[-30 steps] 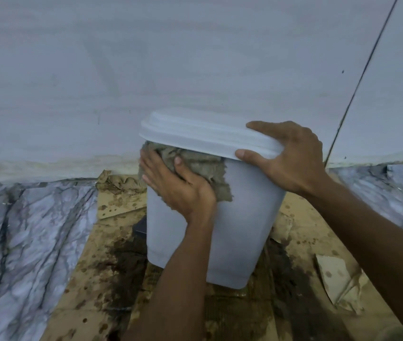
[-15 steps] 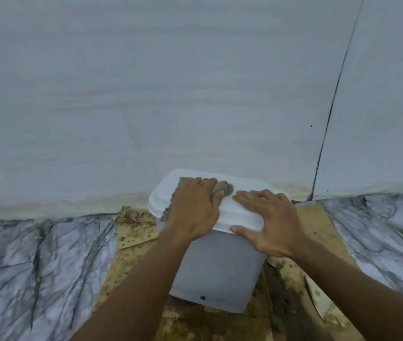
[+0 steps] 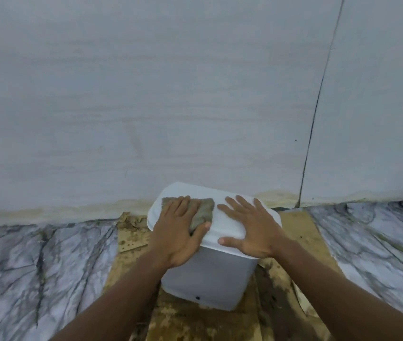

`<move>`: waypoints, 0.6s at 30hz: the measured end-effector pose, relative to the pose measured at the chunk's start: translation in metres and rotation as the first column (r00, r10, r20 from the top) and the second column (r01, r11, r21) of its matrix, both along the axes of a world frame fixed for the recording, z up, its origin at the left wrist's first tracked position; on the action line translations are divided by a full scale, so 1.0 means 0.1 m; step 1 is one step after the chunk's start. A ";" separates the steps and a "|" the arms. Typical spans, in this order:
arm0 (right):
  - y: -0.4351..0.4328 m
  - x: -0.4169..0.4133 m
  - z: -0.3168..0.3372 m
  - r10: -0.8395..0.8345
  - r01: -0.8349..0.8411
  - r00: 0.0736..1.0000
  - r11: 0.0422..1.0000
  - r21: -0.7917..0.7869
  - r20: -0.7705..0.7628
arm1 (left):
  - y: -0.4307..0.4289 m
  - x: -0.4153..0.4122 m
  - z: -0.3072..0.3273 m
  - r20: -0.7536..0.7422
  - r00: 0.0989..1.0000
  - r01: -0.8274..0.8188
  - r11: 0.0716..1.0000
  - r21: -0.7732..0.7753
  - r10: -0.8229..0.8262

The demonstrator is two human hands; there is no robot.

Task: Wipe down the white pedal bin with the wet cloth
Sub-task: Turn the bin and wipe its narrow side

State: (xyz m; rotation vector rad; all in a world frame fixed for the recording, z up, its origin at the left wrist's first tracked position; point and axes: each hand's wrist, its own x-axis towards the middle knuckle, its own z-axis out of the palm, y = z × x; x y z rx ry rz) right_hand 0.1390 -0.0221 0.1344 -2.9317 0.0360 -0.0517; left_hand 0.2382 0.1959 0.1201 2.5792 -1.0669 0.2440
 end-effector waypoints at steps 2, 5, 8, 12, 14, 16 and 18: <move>0.03 -0.14 -0.01 -0.032 0.032 0.999 0.999 -0.007 0.015 | 0.02 -0.10 -0.02 0.090 0.995 0.031 0.999 0.016 -0.033; 0.15 -0.33 -0.03 -0.110 0.110 0.993 0.994 0.009 0.033 | -0.01 -0.16 0.00 0.097 0.993 0.063 0.998 0.019 -0.064; 0.37 -0.47 -0.05 -0.207 0.208 0.977 0.978 -0.005 0.053 | -0.09 -0.15 0.04 0.040 0.995 0.087 0.996 -0.025 -0.086; 0.56 -0.46 -0.04 -0.276 0.277 0.960 0.961 -0.028 0.042 | -0.18 -0.11 0.03 -0.015 0.996 0.086 0.996 -0.033 -0.087; 0.49 -0.36 0.00 -0.256 0.255 0.967 0.966 -0.047 -0.002 | -0.25 -0.04 0.01 -0.048 0.996 0.067 0.997 -0.045 -0.069; 0.36 -0.26 0.05 -0.211 0.205 0.975 0.975 -0.081 -0.072 | -0.32 0.05 0.00 -0.084 0.995 0.039 0.997 -0.065 -0.045; 0.21 -0.19 0.06 -0.185 0.173 0.977 0.979 -0.109 -0.105 | -0.41 0.12 -0.02 -0.082 0.996 0.031 0.995 -0.093 -0.039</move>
